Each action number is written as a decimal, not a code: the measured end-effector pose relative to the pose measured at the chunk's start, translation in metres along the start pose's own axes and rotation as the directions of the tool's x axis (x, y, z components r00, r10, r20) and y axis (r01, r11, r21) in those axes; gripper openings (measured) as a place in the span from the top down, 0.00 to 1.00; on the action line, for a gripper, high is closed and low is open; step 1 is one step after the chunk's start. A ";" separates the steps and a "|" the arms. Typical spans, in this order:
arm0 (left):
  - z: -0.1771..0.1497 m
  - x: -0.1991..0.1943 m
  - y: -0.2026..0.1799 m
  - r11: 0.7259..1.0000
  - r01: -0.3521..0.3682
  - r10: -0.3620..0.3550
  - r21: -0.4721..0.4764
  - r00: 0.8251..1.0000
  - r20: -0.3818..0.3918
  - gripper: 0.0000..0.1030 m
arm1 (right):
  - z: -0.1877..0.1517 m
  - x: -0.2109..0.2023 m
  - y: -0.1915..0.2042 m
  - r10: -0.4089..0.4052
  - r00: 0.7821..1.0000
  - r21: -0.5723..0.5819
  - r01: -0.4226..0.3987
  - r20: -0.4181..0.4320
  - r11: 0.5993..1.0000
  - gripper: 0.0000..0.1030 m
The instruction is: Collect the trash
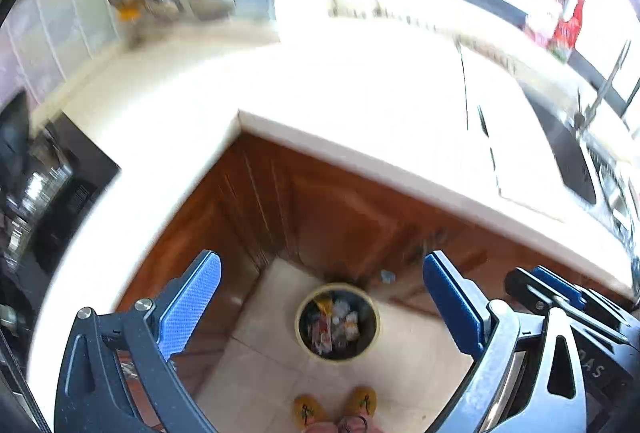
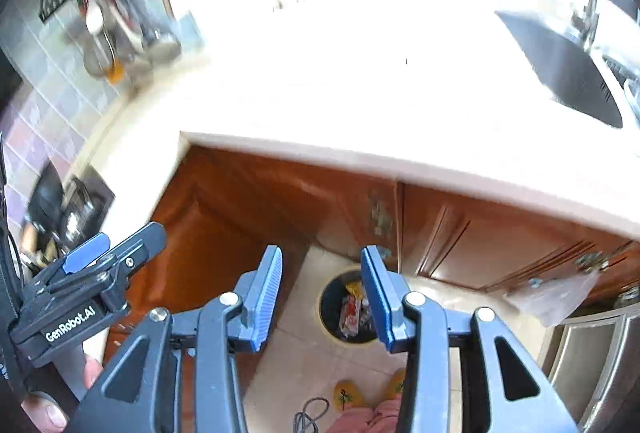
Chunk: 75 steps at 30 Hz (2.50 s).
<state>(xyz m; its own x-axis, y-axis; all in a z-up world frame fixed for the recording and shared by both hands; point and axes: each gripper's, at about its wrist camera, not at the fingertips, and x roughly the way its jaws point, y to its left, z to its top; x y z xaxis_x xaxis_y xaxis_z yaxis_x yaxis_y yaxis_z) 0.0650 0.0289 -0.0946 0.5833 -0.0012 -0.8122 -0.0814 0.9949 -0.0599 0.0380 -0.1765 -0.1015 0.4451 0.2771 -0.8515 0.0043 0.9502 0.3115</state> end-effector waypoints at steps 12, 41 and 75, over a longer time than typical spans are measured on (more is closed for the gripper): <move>0.077 -0.127 -0.028 0.999 0.023 -0.028 0.047 0.993 0.118 0.01 | 0.073 -0.137 0.009 -0.020 0.993 0.039 0.015 0.119 0.999 0.46; 0.121 -0.139 -0.031 0.997 0.031 -0.042 0.076 0.988 0.147 0.01 | 0.105 -0.153 0.054 -0.154 0.945 0.011 0.157 0.287 0.987 0.42; 0.148 -0.120 -0.036 0.981 0.077 -0.105 0.179 0.983 0.149 0.01 | 0.114 -0.146 0.058 -0.258 0.922 0.134 0.227 0.291 0.965 0.42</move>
<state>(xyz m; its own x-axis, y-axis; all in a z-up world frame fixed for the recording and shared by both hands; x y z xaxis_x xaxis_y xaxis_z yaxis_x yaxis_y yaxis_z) 0.1176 0.0080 0.0905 0.7023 -0.0904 -0.7061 0.1103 0.9937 -0.0174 0.0757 -0.1784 0.0887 0.6693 -0.0307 -0.7424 0.2252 0.9605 0.1634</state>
